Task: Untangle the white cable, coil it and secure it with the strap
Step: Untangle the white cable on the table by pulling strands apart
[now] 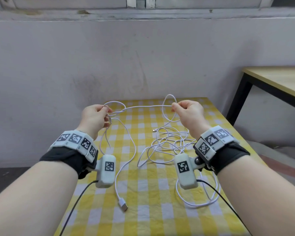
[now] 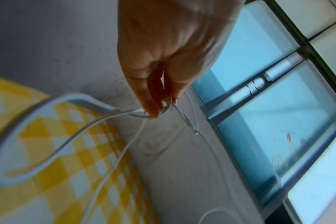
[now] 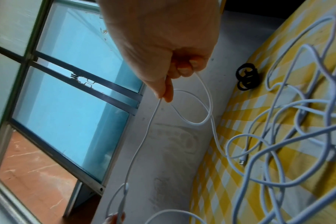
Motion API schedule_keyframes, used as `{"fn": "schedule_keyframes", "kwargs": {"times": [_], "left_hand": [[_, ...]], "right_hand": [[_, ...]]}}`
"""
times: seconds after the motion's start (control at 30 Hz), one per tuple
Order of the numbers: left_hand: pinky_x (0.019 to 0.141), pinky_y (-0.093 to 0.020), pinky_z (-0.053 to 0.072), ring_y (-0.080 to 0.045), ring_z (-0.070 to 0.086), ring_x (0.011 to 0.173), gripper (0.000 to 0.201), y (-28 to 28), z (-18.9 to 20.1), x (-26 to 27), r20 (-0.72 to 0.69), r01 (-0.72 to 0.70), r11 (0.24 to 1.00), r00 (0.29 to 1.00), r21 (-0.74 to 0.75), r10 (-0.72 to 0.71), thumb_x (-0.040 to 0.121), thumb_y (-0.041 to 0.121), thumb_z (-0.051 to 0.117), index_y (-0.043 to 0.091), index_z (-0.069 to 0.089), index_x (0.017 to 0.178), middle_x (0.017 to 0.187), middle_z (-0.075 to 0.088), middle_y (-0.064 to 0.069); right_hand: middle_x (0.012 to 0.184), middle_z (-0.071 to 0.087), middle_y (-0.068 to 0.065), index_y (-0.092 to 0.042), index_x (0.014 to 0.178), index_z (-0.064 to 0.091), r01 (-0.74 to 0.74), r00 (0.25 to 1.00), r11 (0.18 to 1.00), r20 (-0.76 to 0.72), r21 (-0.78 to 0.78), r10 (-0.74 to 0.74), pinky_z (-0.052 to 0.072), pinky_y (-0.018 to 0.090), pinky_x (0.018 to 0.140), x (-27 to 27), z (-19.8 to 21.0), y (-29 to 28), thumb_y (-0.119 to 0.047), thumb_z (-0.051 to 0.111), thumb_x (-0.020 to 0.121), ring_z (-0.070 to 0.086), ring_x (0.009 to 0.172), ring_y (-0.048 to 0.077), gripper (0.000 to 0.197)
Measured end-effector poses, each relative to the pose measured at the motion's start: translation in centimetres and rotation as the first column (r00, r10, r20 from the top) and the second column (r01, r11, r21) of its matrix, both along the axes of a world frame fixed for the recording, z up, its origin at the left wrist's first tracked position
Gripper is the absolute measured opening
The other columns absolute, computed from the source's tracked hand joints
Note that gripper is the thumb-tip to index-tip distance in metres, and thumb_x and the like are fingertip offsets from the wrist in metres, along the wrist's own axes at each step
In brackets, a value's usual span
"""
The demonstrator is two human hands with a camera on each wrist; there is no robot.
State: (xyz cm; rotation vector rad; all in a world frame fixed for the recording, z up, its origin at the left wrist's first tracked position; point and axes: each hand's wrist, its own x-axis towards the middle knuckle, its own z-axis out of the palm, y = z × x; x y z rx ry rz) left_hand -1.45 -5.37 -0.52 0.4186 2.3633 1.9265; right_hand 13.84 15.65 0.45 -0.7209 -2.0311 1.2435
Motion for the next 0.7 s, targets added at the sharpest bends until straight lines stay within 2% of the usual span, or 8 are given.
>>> {"fn": "schedule_keyframes", "kwargs": {"times": [0.1,0.27,0.33,0.43,0.5,0.53,0.63,0.7], "left_hand": [[0.056,-0.021,0.057,-0.021,0.055,0.063,0.028,0.1,0.3,-0.1,0.174,-0.027,0.96,0.985,0.277,-0.023,0.099,0.008,0.043,0.005,0.055,0.073,0.07,0.05,-0.012],[0.055,-0.03,0.059,-0.017,0.066,0.052,0.023,0.0,1.0,-0.1,0.374,-0.146,0.738,0.915,0.659,-0.153,0.099,0.001,0.04,0.003,0.051,0.079,0.06,0.061,-0.01],[0.058,-0.033,0.06,-0.02,0.067,0.059,0.023,0.3,1.2,0.5,0.373,-0.114,0.714,0.902,0.691,-0.217,0.098,0.0,0.04,0.002,0.052,0.079,0.056,0.06,-0.008],[0.061,-0.027,0.059,-0.012,0.067,0.055,0.021,0.9,1.4,1.5,0.29,0.047,0.808,0.92,0.587,-0.265,0.097,0.001,0.042,0.002,0.056,0.081,0.049,0.061,0.0],[0.065,-0.026,0.059,-0.012,0.068,0.056,0.02,1.3,1.5,2.0,0.256,0.118,0.831,0.92,0.544,-0.298,0.097,0.001,0.043,0.002,0.057,0.083,0.049,0.062,0.0],[0.067,-0.026,0.059,-0.012,0.069,0.058,0.02,1.6,1.5,2.1,0.249,0.138,0.83,0.916,0.54,-0.314,0.097,0.001,0.043,0.001,0.058,0.083,0.05,0.063,0.0],[0.07,-0.027,0.058,-0.013,0.069,0.061,0.02,2.2,1.4,2.6,0.244,0.169,0.827,0.907,0.536,-0.343,0.097,0.002,0.043,0.002,0.058,0.083,0.051,0.063,0.0],[0.069,-0.027,0.059,-0.012,0.069,0.061,0.019,2.5,1.3,3.0,0.238,0.188,0.82,0.901,0.54,-0.363,0.097,0.002,0.043,0.002,0.058,0.084,0.051,0.063,0.0]], "right_hand": [[0.041,0.042,-0.009,-0.015,0.067,0.067,0.068,0.995,0.998,0.078,0.018,-0.069,0.032,0.024,0.047,0.1,-1.0,0.6,-0.025,0.058,0.089,0.035,0.043,0.009,0.025],[0.054,0.05,-0.003,-0.013,0.069,0.069,0.143,0.964,0.987,0.214,0.079,-0.157,0.035,0.026,0.057,0.4,-2.4,2.0,-0.024,0.055,0.088,0.047,0.058,0.016,0.026],[0.06,0.056,0.002,-0.011,0.071,0.07,0.144,0.925,0.981,0.335,0.13,-0.18,0.038,0.026,0.063,0.4,-2.9,2.5,-0.023,0.052,0.087,0.054,0.069,0.023,0.027],[0.094,0.068,0.009,-0.014,0.091,0.073,0.1,0.803,0.962,0.551,0.253,-0.228,0.045,0.03,0.075,0.5,-3.3,2.4,-0.025,0.05,0.086,0.059,0.095,0.03,0.026],[0.119,0.061,0.006,-0.025,0.109,0.068,0.056,0.76,0.918,0.579,0.393,-0.294,0.04,0.036,0.093,0.5,-2.9,1.4,-0.027,0.05,0.088,0.049,0.114,0.03,0.028],[0.124,0.057,0.004,-0.027,0.114,0.065,0.023,0.795,0.886,0.529,0.464,-0.298,0.036,0.037,0.097,0.3,-2.5,0.7,-0.027,0.052,0.088,0.045,0.118,0.029,0.03],[0.101,0.065,-0.001,-0.021,0.106,0.071,-0.098,0.971,0.871,0.238,0.482,-0.022,0.042,0.024,0.088,-0.4,-0.7,-2.1,-0.023,0.059,0.087,0.057,0.094,0.016,0.022],[0.085,0.064,-0.008,-0.016,0.102,0.071,-0.285,0.953,0.901,0.196,0.328,0.231,0.042,0.012,0.067,-0.9,0.0,-4.1,-0.021,0.062,0.087,0.056,0.064,0.001,0.018]]}}
